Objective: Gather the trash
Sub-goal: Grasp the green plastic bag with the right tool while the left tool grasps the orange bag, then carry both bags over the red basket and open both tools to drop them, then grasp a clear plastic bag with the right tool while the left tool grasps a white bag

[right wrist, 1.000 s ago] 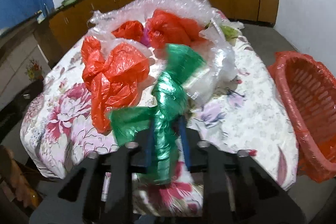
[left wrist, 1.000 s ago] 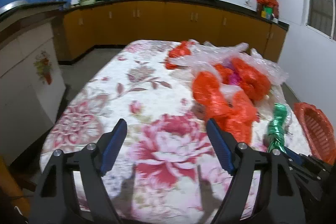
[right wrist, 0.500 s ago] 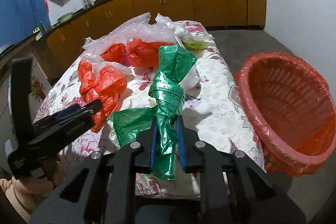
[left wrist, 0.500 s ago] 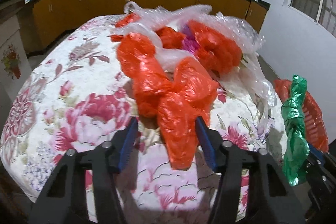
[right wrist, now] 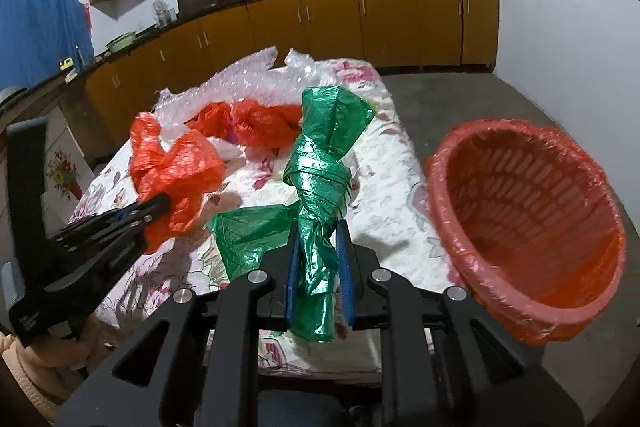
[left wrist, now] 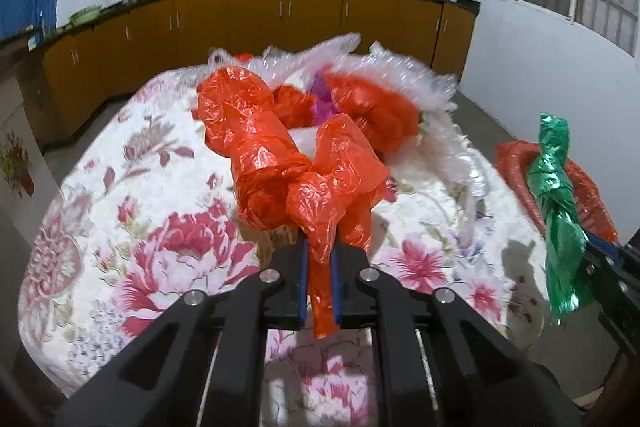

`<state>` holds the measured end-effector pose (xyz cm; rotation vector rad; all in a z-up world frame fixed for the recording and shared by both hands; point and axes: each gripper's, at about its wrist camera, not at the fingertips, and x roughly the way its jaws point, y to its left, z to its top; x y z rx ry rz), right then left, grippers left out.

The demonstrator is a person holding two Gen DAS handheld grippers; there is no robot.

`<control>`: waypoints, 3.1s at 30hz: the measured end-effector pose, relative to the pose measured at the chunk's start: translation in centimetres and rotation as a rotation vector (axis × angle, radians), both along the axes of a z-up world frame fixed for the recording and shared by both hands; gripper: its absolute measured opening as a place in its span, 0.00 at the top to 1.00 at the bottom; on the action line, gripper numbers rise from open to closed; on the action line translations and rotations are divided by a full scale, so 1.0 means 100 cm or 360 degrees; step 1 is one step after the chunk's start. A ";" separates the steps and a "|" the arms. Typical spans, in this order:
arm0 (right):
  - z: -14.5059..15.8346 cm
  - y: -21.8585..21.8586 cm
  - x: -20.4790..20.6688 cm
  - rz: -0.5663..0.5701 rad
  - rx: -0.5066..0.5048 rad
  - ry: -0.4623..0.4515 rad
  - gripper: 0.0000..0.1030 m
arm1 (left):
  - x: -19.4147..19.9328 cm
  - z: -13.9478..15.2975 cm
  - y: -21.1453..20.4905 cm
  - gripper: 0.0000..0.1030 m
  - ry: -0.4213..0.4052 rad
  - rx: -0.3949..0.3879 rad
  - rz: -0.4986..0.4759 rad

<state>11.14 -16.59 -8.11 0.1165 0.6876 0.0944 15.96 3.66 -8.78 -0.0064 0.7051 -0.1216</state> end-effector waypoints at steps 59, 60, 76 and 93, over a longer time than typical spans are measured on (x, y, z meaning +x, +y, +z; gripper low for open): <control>0.021 -0.209 -0.026 -0.0743 0.0094 -0.0139 0.47 | 0.030 0.001 -0.222 0.66 0.0061 -0.0077 -0.0777; 0.021 -0.208 -0.027 -0.0737 0.0092 -0.0136 0.47 | 0.030 0.001 -0.213 0.63 0.0054 -0.0072 -0.0734; 0.027 -0.121 0.005 -0.0385 0.0071 -0.0097 0.47 | 0.021 0.018 -0.066 0.50 -0.0110 0.0056 -0.0140; -0.012 0.005 0.104 0.0064 0.0028 0.0123 0.47 | 0.041 0.016 0.044 0.41 -0.0093 -0.0033 0.0254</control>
